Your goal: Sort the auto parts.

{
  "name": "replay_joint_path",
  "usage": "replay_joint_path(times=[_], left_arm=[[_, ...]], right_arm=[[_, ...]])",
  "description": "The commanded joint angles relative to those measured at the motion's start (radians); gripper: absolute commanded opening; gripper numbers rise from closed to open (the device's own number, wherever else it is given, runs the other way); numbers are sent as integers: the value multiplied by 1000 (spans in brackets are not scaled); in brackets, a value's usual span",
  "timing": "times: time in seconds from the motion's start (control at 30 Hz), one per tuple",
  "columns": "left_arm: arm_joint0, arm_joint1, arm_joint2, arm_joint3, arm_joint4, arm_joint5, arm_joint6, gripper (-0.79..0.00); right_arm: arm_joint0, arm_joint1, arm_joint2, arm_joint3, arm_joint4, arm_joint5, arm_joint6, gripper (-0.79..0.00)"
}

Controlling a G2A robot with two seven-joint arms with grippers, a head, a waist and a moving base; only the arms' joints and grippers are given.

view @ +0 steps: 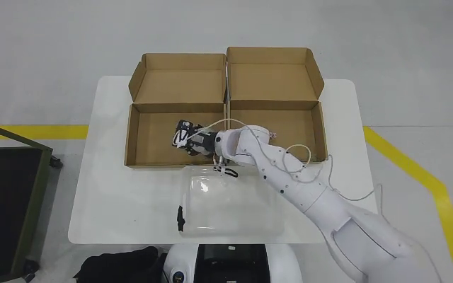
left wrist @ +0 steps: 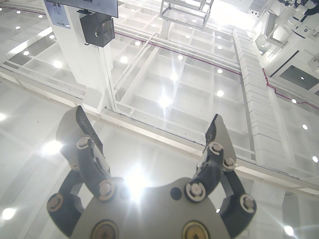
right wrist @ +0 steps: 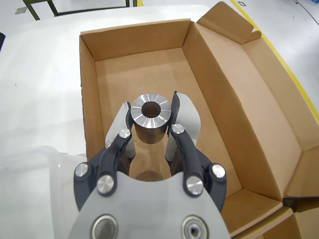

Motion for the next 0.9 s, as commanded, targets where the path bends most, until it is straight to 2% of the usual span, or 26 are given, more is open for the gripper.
replay_joint_path(times=[0.0,0.13,0.37,0.63,0.67,0.73,0.77,0.87], left_arm=[[0,0,0,0,0,0,0,0],[0,0,0,0,0,0,0,0],[0,0,0,0,0,0,0,0],[0,0,0,0,0,0,0,0],[0,0,0,0,0,0,0,0],[0,0,0,0,0,0,0,0],[0,0,0,0,0,0,0,0],[0,0,0,0,0,0,0,0]], right_arm=[[9,-10,-8,19,0,-4,11,-785],[24,-29,-20,58,3,-15,37,-736],[47,-54,-36,103,-18,-34,66,-554],[54,-77,-42,150,-23,-62,73,-428],[54,-80,-41,156,-22,-63,71,-376],[58,-83,-35,161,-20,-64,60,-22],[59,-83,-29,158,-20,-63,49,0],[61,-78,-2,126,-20,-62,11,0]])
